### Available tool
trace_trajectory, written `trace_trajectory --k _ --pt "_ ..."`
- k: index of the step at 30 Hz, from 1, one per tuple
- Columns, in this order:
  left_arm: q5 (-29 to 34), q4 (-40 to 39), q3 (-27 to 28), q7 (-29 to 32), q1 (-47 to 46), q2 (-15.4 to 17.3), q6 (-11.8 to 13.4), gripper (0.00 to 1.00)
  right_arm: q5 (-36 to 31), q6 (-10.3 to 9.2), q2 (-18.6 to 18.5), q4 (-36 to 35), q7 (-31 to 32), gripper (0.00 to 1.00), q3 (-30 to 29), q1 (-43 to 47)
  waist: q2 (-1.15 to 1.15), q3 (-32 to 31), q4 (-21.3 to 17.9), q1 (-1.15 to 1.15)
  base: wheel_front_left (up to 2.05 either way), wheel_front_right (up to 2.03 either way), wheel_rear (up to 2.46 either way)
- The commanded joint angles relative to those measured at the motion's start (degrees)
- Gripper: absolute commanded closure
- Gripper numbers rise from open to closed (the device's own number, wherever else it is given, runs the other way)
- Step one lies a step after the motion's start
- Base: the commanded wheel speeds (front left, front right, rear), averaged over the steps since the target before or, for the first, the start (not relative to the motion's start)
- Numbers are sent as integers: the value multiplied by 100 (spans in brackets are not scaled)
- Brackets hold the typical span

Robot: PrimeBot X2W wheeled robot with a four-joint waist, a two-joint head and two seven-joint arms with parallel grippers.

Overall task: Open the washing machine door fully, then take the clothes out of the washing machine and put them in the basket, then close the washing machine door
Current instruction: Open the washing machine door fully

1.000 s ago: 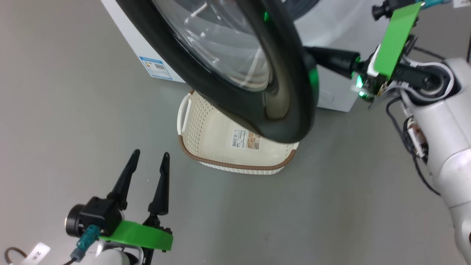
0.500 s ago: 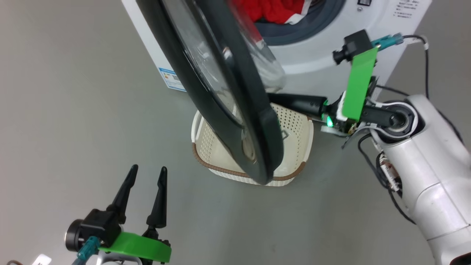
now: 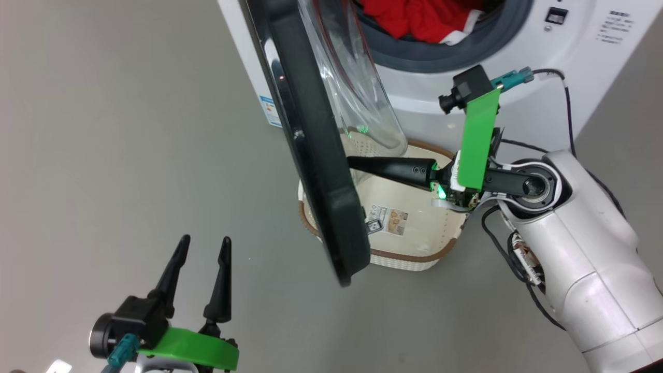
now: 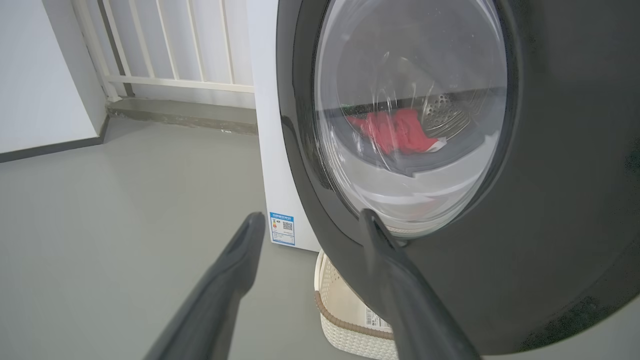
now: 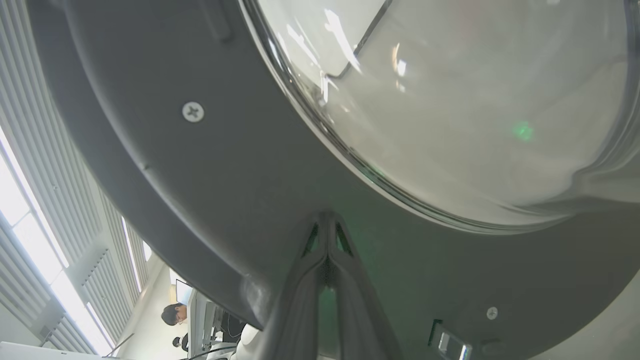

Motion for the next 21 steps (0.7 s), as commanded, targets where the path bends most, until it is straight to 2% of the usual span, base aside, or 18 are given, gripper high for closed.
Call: trace_trajectory --k 1,13,21 --pt "-40 -90 225 -47 27 106 69 0 -61 10 233 -155 59 100 87 98 0 -39 126 0 0 0 0" --pt "-87 -1 288 -47 108 106 162 0 -121 10 414 -82 182 100 110 227 0 -159 615 0 0 0 0" --pt "-113 -7 320 -47 152 106 193 0 -176 10 545 -43 217 100 138 216 0 -168 745 0 0 0 0"
